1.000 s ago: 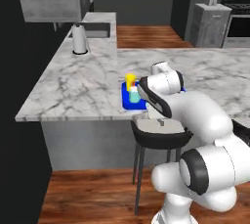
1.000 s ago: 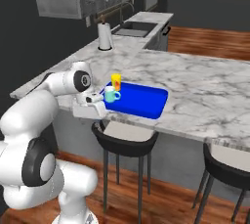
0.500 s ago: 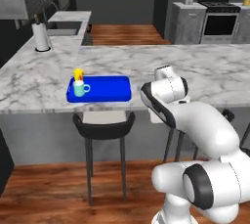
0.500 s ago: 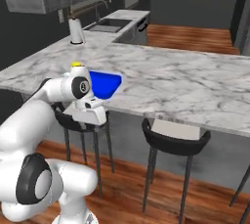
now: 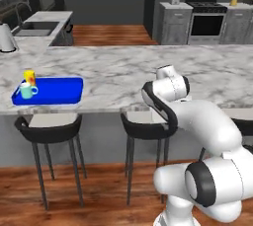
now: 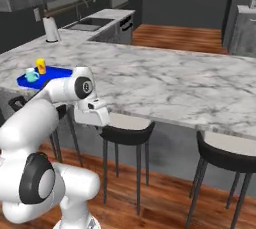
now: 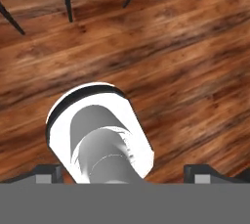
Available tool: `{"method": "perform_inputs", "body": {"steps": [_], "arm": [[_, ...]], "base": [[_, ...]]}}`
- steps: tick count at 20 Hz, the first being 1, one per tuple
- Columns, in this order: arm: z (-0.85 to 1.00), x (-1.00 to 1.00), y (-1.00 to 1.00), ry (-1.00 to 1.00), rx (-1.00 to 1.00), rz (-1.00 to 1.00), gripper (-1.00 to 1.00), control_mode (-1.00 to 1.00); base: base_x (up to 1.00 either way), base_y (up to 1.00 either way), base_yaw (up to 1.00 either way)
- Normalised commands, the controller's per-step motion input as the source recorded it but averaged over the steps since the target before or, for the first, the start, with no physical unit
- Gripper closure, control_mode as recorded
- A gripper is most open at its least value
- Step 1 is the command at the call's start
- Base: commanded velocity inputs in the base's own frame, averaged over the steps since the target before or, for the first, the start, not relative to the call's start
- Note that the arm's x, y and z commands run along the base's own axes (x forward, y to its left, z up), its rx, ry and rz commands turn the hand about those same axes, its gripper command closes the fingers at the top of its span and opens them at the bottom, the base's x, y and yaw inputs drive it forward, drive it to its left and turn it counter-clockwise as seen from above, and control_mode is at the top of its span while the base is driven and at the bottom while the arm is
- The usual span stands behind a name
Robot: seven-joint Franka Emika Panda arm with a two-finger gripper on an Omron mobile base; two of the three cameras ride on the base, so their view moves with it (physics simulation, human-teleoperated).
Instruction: There is a tray on the dining counter. Grab the cup, mug, and pitcher and place them on the tray. The pitcher may be placed next to the tray if it cannot fit the tray.
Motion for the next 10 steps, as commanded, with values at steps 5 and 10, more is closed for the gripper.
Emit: {"method": "perform_inputs", "body": {"steps": [5, 10], "arm": [[0.0, 0.0, 0.0, 0.0, 0.0, 0.0, -1.0, 1.0], [0.0, 0.0, 0.0, 0.0, 0.0, 0.0, -1.0, 1.0]], "base": [[0.0, -1.0, 0.0], [0.0, -1.0, 0.0]]}}
